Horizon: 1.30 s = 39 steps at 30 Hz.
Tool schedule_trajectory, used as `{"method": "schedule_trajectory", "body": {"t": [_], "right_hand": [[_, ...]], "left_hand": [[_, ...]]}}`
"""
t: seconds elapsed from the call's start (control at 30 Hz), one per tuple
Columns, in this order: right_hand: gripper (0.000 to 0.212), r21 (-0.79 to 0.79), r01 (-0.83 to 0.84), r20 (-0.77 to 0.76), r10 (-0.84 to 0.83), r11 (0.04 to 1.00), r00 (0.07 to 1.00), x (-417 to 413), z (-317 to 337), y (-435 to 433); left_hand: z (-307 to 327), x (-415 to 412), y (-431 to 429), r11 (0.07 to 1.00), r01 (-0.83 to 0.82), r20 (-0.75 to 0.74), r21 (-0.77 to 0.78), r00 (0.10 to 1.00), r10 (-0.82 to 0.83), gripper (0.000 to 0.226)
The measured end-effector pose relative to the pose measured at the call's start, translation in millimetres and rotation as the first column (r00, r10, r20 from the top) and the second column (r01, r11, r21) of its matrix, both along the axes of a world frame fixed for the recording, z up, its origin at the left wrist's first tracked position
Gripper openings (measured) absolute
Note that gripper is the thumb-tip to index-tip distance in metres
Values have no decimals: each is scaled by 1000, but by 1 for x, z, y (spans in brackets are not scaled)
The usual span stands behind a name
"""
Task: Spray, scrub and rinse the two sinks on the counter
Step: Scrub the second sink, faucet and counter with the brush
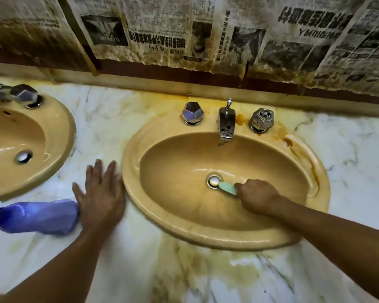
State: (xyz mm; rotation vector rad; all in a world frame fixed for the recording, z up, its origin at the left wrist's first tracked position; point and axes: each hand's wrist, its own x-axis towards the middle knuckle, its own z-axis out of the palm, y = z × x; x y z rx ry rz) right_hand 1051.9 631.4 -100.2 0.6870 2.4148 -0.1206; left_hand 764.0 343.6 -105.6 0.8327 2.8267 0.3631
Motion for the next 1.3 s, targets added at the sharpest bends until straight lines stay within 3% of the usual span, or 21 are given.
{"method": "schedule_trajectory", "body": {"t": [0.07,0.13,0.23,0.3,0.37,0.4,0.5,0.57,0.7,0.73,0.83,0.97,1.13,1.23,1.3], "right_hand": [[27,-106,-114,41,119,988,992,0,1,-12],[29,-38,-136,28,137,990,990,-6,3,-1],[35,127,54,-64,-46,990,997,-8,1,29],[35,16,63,-83,-61,998,995,-4,-6,24],[35,-182,-36,-80,22,983,997,1,-11,0],[36,-206,-68,-81,52,976,995,2,-14,-7],[38,19,93,-180,-88,995,980,-10,-27,14],[42,34,181,-203,-170,983,964,-15,-29,21],[42,-167,-78,-117,58,983,991,-8,-26,-10],[41,-133,-94,-118,78,987,990,-7,-25,-7],[43,7,90,-215,-87,996,973,-11,-29,18],[40,-149,-90,-154,66,985,986,-13,-34,-11],[43,-20,169,-274,-168,985,947,-14,-39,12],[43,-172,-65,-178,34,983,983,-10,-38,-5],[42,-132,-39,-153,18,990,988,-9,-36,7]], "left_hand": [[-2,-10,4,999,15,11,-36,1000,-14,57],[-3,-20,11,999,1,6,-43,1000,-1,55],[-5,-34,21,999,-21,9,-39,1000,21,55],[-6,-39,23,999,-14,12,-45,1000,15,56],[-6,-42,24,999,-6,14,-53,1000,7,57],[-6,-43,24,998,-5,15,-57,1000,6,57],[-6,-45,24,998,9,14,-67,1000,-8,57],[-6,-46,24,998,16,18,-65,1000,-15,57],[-5,-47,25,998,15,24,-64,1000,-13,58],[-5,-47,25,998,18,25,-65,1000,-16,58],[-3,-48,26,998,21,31,-67,999,-19,57],[-2,-48,27,997,22,28,-79,999,-20,58],[0,-47,27,996,24,29,-84,999,-22,57],[-1,-48,27,996,11,29,-85,1000,-8,56],[-1,-48,28,996,12,23,-89,1000,-10,56]]}}
